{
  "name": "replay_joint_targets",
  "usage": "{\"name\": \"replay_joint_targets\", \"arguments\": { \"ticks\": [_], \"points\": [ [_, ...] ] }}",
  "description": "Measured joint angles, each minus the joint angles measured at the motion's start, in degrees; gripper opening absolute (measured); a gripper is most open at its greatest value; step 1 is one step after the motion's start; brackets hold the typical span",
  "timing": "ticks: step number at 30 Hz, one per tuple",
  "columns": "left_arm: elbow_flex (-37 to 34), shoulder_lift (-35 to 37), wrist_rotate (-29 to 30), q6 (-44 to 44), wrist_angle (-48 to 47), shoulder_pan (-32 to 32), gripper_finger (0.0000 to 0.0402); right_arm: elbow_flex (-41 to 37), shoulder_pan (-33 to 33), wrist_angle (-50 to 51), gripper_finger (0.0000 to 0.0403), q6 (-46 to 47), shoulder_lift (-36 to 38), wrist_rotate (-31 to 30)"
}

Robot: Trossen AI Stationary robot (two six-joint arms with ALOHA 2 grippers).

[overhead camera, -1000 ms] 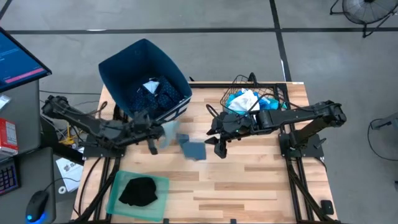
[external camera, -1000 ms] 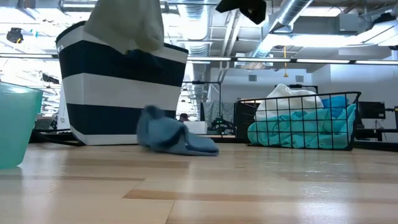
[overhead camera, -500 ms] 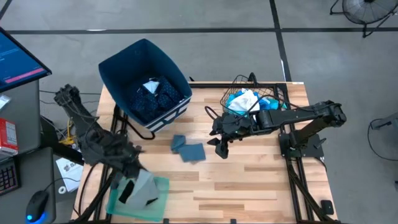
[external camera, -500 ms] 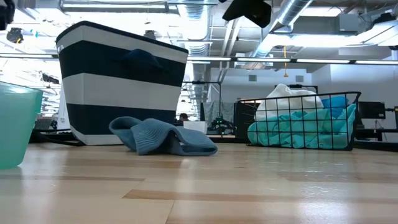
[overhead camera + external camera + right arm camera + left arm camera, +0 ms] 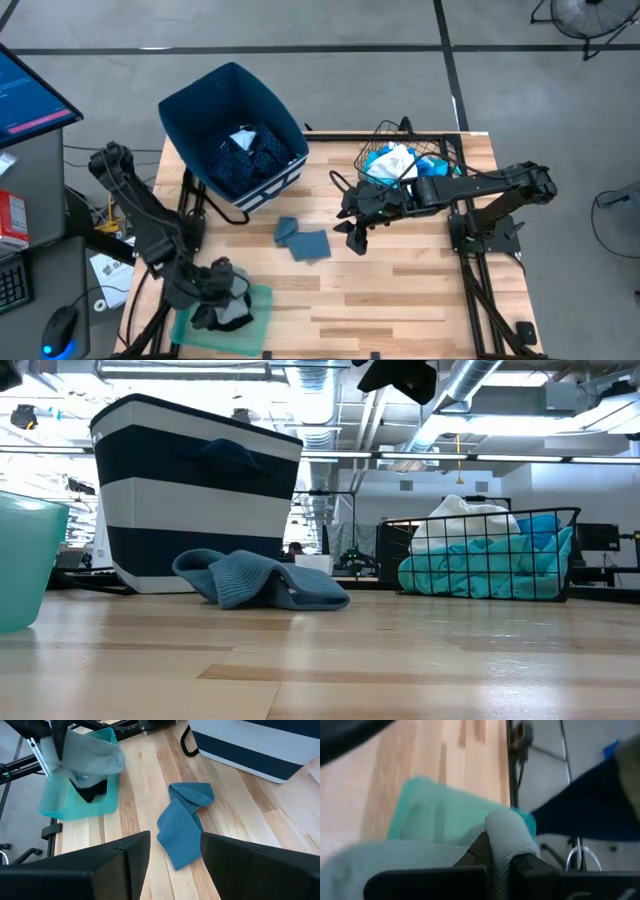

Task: Pick & Place Cloths
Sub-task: Put the gray sock into the blue bin

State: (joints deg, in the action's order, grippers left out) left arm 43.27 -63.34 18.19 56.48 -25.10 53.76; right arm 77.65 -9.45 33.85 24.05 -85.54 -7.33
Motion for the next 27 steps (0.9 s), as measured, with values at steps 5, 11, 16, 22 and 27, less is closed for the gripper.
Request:
{"name": "replay_joint_targets", "arguments": {
  "ticks": [5, 11, 16, 22, 27],
  "points": [
    [0.00, -5.25, -4.53, 1.29, 0.00, -0.02, 0.0000, 0.00, -0.26, 0.01, 0.0169, 0.00, 0.00, -0.04],
    [0.00, -8.71, -8.09, 2.86, -0.08, -0.04, 0.0017, 0.07, -0.28, -0.15, 0.0190, -0.02, -1.15, -0.09],
    [0.00, -11.20, -12.60, 7.40, -0.56, 0.29, 0.0054, 0.05, -0.28, 0.13, 0.0219, -0.17, -4.35, -0.20],
    [0.00, -13.29, -16.23, 13.66, -0.41, 1.74, 0.0104, -0.04, -0.35, 0.00, 0.0240, -0.59, -9.69, -0.04],
    [0.00, -13.63, -19.87, 19.86, -0.55, 3.52, 0.0138, 0.00, -0.17, -0.32, 0.0241, -2.13, -14.17, -0.09]
  ]
}}
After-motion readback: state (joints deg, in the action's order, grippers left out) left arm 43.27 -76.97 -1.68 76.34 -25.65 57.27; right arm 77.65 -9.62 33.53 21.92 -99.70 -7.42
